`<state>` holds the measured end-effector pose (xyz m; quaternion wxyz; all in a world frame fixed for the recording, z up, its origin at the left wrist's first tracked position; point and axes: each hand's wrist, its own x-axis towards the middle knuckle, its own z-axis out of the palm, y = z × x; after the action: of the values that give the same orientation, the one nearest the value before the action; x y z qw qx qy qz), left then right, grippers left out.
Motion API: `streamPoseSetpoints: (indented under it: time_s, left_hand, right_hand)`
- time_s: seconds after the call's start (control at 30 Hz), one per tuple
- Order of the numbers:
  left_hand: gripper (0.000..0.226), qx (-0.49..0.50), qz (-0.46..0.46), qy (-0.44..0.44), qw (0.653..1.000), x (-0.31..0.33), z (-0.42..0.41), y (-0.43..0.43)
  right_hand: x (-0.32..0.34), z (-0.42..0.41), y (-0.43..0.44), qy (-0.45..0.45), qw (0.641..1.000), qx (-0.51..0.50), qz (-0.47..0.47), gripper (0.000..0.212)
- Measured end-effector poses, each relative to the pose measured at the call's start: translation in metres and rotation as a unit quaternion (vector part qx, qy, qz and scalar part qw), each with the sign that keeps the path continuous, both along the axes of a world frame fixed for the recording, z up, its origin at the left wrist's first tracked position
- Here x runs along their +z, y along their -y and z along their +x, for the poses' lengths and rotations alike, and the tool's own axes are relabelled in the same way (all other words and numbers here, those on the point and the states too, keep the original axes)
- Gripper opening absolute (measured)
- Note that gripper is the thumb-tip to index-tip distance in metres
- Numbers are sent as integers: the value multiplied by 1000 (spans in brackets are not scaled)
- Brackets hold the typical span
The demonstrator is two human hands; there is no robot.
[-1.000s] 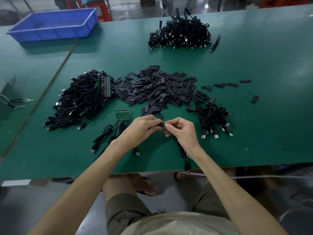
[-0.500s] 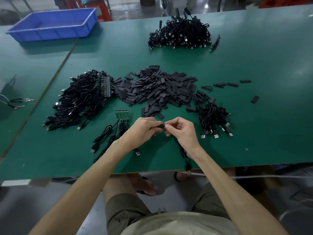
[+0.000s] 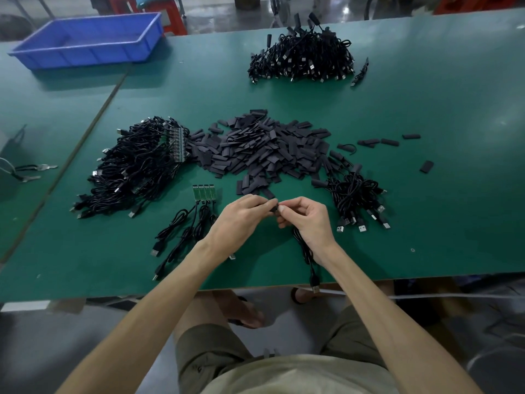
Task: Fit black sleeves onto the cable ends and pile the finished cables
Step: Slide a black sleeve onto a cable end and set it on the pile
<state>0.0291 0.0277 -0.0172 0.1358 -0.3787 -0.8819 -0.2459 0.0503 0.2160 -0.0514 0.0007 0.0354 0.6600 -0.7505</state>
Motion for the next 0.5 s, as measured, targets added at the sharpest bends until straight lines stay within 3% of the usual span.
streamPoseSetpoints:
  time_s: [0.23,0.5]
  left_hand:
    - [30,4,32,4,999,-3,1,0]
    - [24,53,64,187,979,-5,-8,2]
  right_hand:
    - [0,0,0,-1,1000,10,-5,4]
    - [-1,2,1,-15,999,13,29,2]
